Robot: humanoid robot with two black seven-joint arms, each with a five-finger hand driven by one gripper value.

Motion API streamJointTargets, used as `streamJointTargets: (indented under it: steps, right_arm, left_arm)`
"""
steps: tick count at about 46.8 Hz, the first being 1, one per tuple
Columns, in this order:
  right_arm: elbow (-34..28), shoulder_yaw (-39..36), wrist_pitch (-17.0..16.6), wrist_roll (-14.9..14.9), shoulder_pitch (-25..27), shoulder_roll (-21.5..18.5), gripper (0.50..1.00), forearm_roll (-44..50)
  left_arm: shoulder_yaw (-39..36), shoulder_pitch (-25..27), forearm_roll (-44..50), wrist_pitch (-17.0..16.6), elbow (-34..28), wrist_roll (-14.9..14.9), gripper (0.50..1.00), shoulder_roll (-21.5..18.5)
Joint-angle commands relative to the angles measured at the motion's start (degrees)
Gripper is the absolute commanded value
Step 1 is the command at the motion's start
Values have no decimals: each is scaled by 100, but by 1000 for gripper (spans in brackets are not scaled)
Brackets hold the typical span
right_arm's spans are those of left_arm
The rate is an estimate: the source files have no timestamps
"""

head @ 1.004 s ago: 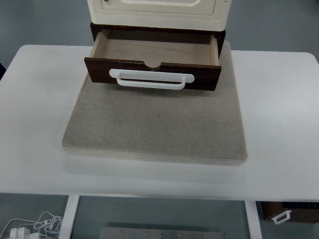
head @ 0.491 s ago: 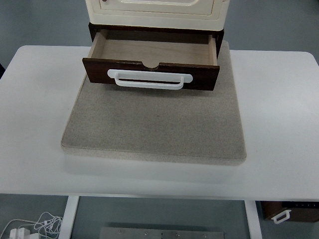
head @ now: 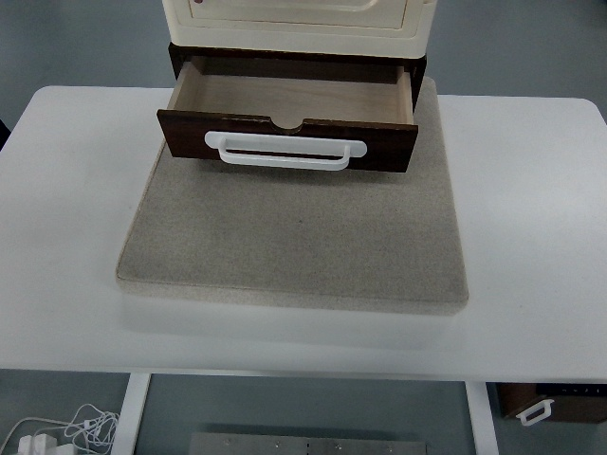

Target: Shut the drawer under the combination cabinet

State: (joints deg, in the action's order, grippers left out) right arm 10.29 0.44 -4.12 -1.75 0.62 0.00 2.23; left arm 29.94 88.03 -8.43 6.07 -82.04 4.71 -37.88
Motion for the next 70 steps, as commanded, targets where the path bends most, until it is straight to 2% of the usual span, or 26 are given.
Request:
streamJointTargets:
  steps: [1,8,13,21,30,39,43,51,58,64,70]
  right_arm:
    - [0,0,-1,-1,-1,0,952,6]
    - [0,0,-1,-1,-1,0,952,-3]
    - [0,0,-1,-1,-1,0,952,6]
    - [0,0,-1,-1,-1,0,952,6]
    - [0,0,-1,-1,-1,0,952,6]
    - [0,0,-1,-1,-1,0,952,-3]
    - [0,0,-1,-1,-1,0,952,6]
    - [0,0,-1,-1,-1,0,952,-3]
    - [-9,0,-1,-1,-1,0,952,-3]
    - [0,0,-1,-1,-1,0,952,6]
    - [0,0,-1,-1,-1,0,954,-3]
  left_arm:
    - [-470,214,-334,0,-198,-5,996,27]
    - [-1173,390,-967,43,-488,-40,996,62]
    - [-1657,513,-1257,236,-646,-137,996,132]
    - [-2255,601,-1512,570,-716,-435,996,308]
    - [-2818,733,-1785,869,-989,-1024,996,492]
    - [-3266,733,-1811,887,-963,-1323,996,800]
    - [-3450,733,-1820,887,-954,-1516,996,844]
    - [-3697,706,-2048,905,-884,-1648,999,949]
    - [-3750,671,-2119,949,-796,-2131,999,1029]
    - [-3750,592,-2110,1230,-629,-2281,999,1037]
    - [-3750,548,-2110,1440,-462,-2676,999,1037]
